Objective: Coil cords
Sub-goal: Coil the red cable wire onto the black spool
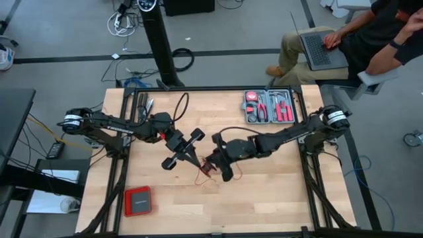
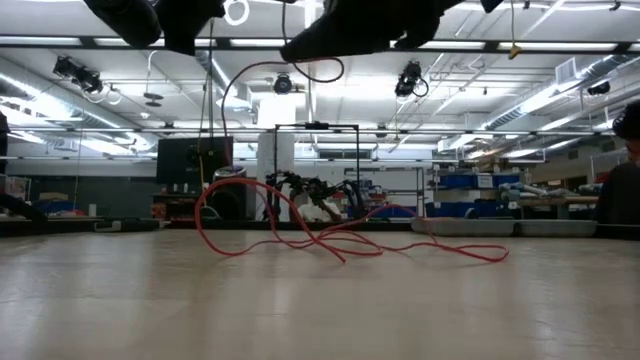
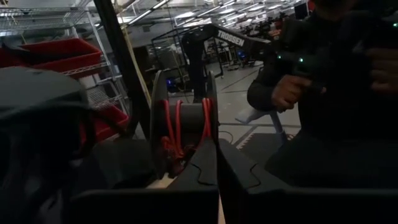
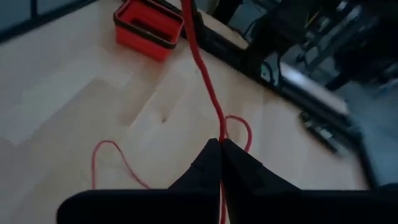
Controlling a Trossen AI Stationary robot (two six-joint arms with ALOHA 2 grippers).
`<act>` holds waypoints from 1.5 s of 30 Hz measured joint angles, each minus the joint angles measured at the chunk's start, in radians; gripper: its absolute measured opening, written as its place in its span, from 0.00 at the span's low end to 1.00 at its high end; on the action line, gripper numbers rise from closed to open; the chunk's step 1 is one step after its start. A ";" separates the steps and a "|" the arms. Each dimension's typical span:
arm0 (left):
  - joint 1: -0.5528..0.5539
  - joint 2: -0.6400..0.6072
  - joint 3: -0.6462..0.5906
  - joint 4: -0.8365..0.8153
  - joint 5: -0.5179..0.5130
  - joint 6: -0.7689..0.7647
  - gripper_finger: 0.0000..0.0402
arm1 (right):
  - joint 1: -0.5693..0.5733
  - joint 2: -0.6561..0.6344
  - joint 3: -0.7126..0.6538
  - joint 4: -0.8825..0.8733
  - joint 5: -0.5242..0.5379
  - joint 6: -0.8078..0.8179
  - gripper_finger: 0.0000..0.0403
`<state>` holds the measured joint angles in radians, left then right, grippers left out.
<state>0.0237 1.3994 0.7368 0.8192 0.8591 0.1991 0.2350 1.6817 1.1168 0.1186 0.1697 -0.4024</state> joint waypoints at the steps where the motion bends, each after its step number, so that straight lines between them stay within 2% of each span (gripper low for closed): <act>1: -0.002 0.000 0.000 0.000 0.000 0.000 0.00 | -0.005 0.000 0.000 -0.019 -0.014 0.028 0.03; 5: -0.005 0.000 0.000 -0.001 0.000 0.000 0.00 | -0.017 0.000 -0.002 -0.075 -0.090 0.112 0.09; 9: -0.006 0.000 0.000 -0.001 0.002 -0.001 0.00 | -0.016 0.000 -0.058 0.004 -0.136 0.142 0.13; 15: -0.012 0.000 0.000 -0.002 0.017 -0.006 0.00 | -0.033 0.000 -0.176 0.169 -0.171 0.184 0.13; 20: -0.012 0.000 0.000 -0.001 0.017 -0.007 0.00 | -0.057 -0.009 -0.198 0.218 -0.319 0.226 0.13; 26: -0.012 0.000 0.000 -0.001 0.018 -0.009 0.00 | -0.098 -0.049 -0.197 0.235 -0.391 0.238 0.13; 32: -0.012 0.000 0.000 -0.001 0.017 -0.009 0.00 | -0.162 -0.058 -0.197 0.256 -0.573 0.290 0.13; 35: -0.011 0.000 0.000 -0.002 0.017 -0.007 0.00 | -0.185 -0.058 -0.197 0.206 -0.598 0.295 0.13; 41: -0.011 0.000 0.000 -0.002 0.017 -0.005 0.00 | -0.201 -0.058 -0.213 0.224 -0.641 0.316 0.13; 45: -0.011 0.000 0.000 -0.007 0.017 -0.019 0.00 | -0.196 -0.068 -0.215 0.143 -0.557 0.277 0.13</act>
<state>0.0128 1.3994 0.7368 0.8126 0.8764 0.1804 0.0392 1.6136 0.9020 0.2615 -0.3871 -0.1257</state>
